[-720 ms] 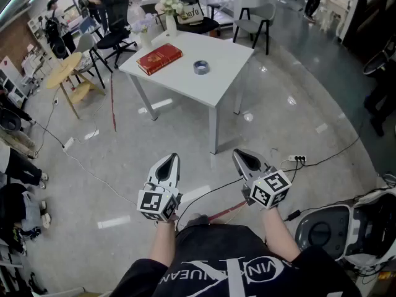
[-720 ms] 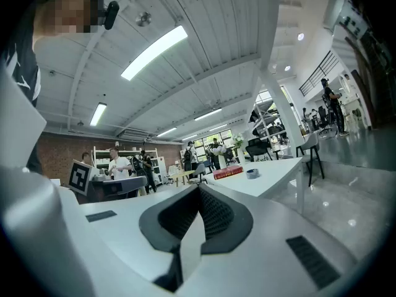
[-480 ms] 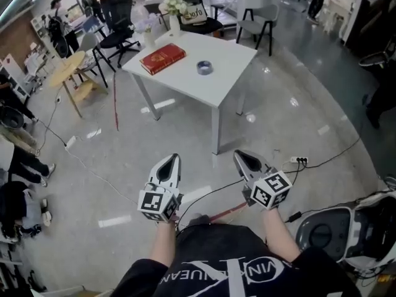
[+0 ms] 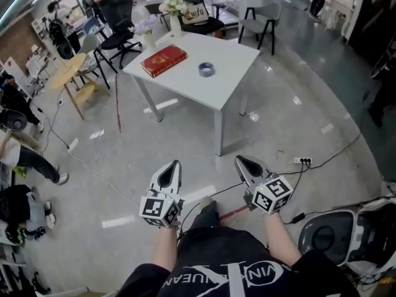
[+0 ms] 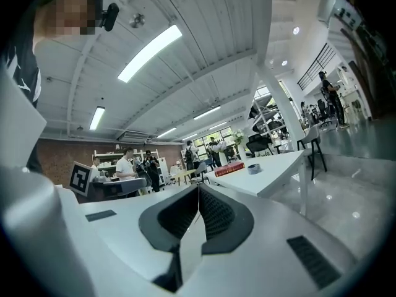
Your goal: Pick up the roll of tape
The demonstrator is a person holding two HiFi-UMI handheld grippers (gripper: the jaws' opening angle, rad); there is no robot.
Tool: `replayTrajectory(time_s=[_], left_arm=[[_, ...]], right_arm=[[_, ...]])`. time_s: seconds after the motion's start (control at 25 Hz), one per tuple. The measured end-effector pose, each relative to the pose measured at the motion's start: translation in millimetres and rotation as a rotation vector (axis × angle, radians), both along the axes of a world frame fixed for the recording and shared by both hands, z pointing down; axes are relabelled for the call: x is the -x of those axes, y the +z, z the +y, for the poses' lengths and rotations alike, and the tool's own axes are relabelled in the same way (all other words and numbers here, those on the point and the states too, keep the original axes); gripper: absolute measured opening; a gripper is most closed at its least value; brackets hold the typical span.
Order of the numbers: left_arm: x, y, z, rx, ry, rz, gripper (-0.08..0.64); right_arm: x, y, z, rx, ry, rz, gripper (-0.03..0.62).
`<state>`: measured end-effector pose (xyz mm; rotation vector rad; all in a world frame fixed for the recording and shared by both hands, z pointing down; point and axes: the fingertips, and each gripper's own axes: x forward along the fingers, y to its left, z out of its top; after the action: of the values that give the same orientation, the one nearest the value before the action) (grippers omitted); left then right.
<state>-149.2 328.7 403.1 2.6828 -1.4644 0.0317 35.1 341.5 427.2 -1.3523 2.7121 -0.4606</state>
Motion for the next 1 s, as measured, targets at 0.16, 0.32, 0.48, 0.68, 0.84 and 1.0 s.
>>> replayTrajectory(time_s=[0.16, 0.32, 0.48, 0.68, 0.84, 1.0], left_arm=[[-2, 11, -14, 0.023, 0.015, -0.012, 0.003], [5, 21, -49, 0.043, 0.002, -0.003, 0.003], [1, 20, -90, 0.040, 0.006, 0.022, 0.003], [-3, 18, -134, 0.038, 0.025, 0.022, 0.003], [5, 25, -167, 0.052, 0.016, 0.026, 0.003], [16, 33, -203, 0.057, 0.000, 0.034, 0.003]], right_arm=[[-2, 8, -18, 0.021, 0.011, -0.036, 0.099], [-5, 14, -49, 0.040, 0.028, -0.061, 0.121], [-9, 16, -85, 0.050, 0.031, -0.052, 0.123], [-13, 15, -131, 0.068, 0.043, -0.076, 0.123], [-8, 23, -164, 0.091, 0.043, -0.096, 0.123], [-1, 31, -196, 0.102, 0.039, -0.098, 0.124]])
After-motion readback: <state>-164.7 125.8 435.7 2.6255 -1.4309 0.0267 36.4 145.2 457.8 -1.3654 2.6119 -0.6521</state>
